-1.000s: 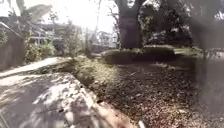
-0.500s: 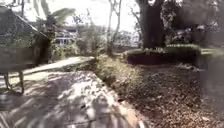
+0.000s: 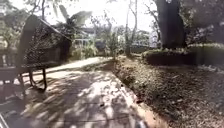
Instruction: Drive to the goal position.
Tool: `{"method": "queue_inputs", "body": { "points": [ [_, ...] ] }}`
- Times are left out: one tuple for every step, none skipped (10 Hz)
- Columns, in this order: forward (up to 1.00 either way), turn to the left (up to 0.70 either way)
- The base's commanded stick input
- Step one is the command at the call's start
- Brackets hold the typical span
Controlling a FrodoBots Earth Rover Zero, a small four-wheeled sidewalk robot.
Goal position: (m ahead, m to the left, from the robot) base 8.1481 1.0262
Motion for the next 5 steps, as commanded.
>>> {"method": "queue_inputs", "body": {
  "points": [
    [0.50,0.00],
    [0.50,0.00],
    [0.50,0.00],
    [0.50,0.00],
    [0.50,0.00]
  ]
}}
